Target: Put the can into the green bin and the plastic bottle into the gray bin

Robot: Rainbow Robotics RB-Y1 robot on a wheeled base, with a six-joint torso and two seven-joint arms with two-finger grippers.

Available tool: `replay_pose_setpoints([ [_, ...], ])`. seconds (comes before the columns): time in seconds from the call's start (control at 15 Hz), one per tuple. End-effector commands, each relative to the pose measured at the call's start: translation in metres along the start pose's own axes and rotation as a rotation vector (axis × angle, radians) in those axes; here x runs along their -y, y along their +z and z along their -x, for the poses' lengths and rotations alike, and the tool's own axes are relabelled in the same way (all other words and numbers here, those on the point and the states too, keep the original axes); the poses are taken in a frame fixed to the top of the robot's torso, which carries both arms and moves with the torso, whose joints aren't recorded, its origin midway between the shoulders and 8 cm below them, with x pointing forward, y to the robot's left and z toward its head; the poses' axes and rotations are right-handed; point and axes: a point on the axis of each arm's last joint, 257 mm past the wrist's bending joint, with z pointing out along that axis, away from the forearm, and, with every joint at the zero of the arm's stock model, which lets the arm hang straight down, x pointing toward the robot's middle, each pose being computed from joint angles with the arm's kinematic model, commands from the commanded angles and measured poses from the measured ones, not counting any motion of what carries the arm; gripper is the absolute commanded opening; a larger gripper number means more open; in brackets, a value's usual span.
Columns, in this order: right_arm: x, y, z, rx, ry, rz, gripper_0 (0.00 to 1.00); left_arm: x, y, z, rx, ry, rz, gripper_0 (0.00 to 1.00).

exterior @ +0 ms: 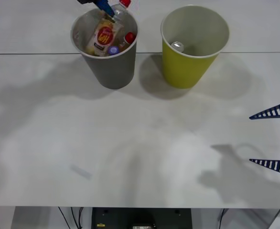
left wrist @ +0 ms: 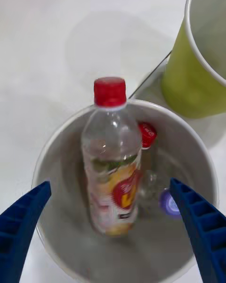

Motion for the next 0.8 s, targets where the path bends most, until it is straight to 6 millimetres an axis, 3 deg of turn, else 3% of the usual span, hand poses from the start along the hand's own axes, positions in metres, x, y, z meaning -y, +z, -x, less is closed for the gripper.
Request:
replay_pose_setpoints([
  [0.07,0.000,0.000,0.000,0.000,0.000,0.000,1.00,-0.005,-0.002,-0.011,0.000,0.004,-0.016,1.00],
  [0.27,0.000,0.000,0.000,0.000,0.000,0.000,1.00,-0.016,-0.013,-0.038,0.063,-0.020,-0.084,1.00],
  [0.53,0.000,0.000,0.000,0.000,0.000,0.000,1.00,-0.023,-0.032,-0.089,0.107,0.054,-0.115,1.00],
  [0.8,0.000,0.000,0.000,0.000,0.000,0.000,1.00,-0.018,-0.049,-0.148,0.135,0.194,-0.158,1.00],
])
